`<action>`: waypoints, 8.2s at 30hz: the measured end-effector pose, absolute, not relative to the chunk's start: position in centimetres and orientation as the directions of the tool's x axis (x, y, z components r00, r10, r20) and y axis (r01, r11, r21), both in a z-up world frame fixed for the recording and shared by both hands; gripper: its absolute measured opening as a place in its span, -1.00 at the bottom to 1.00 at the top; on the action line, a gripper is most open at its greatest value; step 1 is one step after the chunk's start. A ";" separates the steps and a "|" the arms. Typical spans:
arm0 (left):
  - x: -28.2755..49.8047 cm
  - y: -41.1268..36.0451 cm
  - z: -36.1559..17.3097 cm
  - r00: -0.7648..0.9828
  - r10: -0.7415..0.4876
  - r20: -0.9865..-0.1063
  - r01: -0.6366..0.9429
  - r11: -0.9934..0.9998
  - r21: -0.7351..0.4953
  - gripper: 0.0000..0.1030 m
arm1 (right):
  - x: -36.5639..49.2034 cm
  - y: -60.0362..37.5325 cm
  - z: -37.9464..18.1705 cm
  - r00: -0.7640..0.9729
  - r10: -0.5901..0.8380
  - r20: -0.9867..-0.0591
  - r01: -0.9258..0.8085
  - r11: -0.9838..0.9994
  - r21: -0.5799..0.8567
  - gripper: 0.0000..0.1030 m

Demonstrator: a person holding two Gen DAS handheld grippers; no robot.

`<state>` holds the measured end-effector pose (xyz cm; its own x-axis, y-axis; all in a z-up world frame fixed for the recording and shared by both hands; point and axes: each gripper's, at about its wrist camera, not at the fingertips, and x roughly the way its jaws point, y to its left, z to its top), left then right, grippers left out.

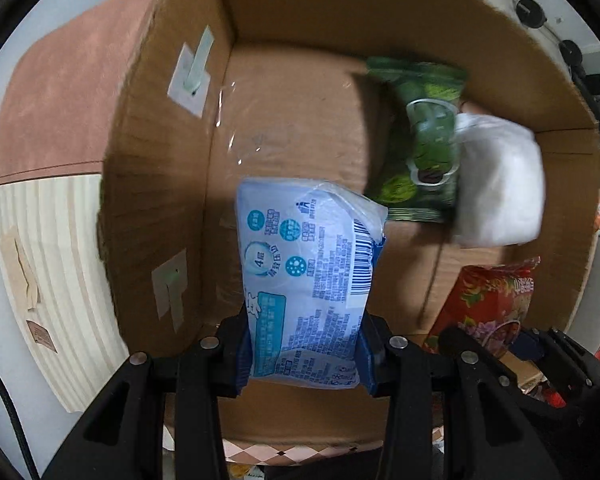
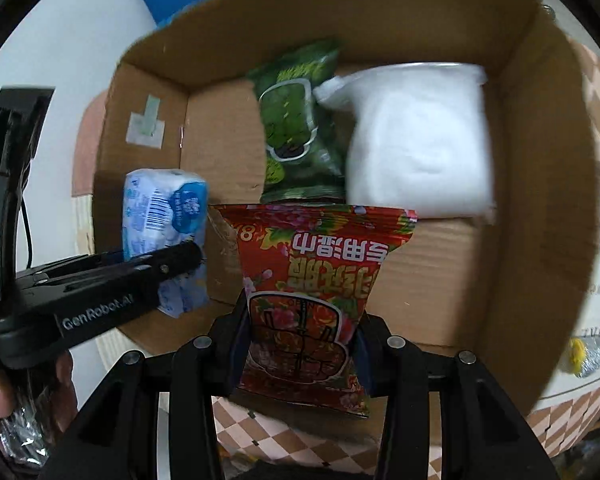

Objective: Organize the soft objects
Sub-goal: 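Lower both packs into the box beside the bags and release, then grasp the lilac sock with left tool while right tool grasps silver sponge, then place sock and sponge into the box and open both tools, then grasp the orange snack bag with left tool while right tool grasps blue tube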

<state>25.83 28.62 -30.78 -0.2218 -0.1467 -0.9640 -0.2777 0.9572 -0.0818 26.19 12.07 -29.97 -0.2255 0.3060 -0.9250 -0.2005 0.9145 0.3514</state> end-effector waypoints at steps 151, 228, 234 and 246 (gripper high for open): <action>33.5 29.6 -30.1 -0.181 -0.144 -0.973 -0.289 0.953 -0.087 0.08 | 26.4 6.2 -31.7 -0.270 0.211 -0.940 -0.051 0.971 0.233 0.49; 39.4 -17.4 -23.0 0.289 0.209 -0.934 0.586 0.733 0.345 0.95 | 29.9 -34.1 -32.4 0.037 0.200 -0.979 0.555 0.811 0.187 0.83; 42.3 -23.6 -27.8 0.201 0.178 -0.963 0.668 0.694 0.268 0.95 | 31.0 -36.1 -36.7 -0.060 0.239 -0.969 0.547 0.820 0.168 -0.09; 43.8 -32.5 -34.0 0.093 0.208 -0.974 0.839 0.510 0.189 0.95 | 29.0 -41.6 -36.2 -0.033 0.297 -0.954 0.603 0.768 0.218 -0.70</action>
<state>43.81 -32.53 -34.04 0.0927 0.2076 -0.9738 0.8391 0.5102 0.1887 29.00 -41.60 -36.21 -0.0334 0.2973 -0.9542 0.6026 0.7676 0.2181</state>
